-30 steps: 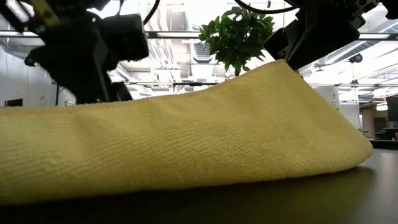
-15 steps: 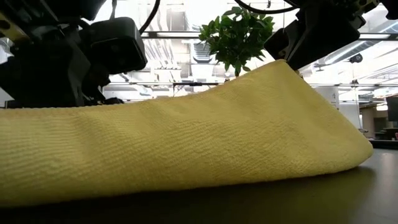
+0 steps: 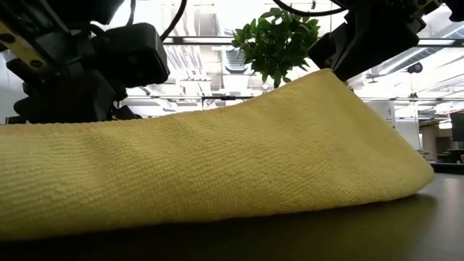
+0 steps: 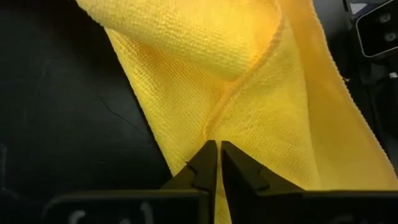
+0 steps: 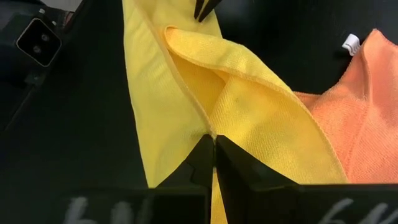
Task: Fold microfiber towels
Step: Fold the yellow towel
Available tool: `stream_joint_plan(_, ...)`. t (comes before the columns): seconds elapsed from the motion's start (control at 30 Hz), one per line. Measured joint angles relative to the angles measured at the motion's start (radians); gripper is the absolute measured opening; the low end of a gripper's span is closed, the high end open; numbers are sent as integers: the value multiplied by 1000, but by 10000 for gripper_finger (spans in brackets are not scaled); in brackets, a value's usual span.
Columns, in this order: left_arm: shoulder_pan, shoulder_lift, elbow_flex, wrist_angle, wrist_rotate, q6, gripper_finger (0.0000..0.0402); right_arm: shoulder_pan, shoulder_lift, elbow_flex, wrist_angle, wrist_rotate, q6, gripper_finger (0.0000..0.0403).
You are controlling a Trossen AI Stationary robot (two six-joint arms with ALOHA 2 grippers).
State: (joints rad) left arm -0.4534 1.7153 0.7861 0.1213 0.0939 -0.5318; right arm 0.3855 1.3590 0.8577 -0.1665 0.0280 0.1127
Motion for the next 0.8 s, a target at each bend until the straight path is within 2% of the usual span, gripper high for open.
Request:
stream_joint_plan(0.2,0,-76,1,-104,-31,24,1,0,0,0,2,1,2,8)
stream_joint_plan(0.33,-1,-100,-2,-115,-45,26,7,0,0,0,16,1,1,8)
stream_joint_plan(0.47,-11,-95,-2,-98,-48,42,38,0,0,0,21,1,1,8)
stream_joint_plan(0.7,-23,-33,0,-17,-53,52,123,0,0,0,21,0,1,8)
stream_joint_plan(0.8,-26,-17,-1,-17,-81,43,135,0,0,0,20,0,1,8)
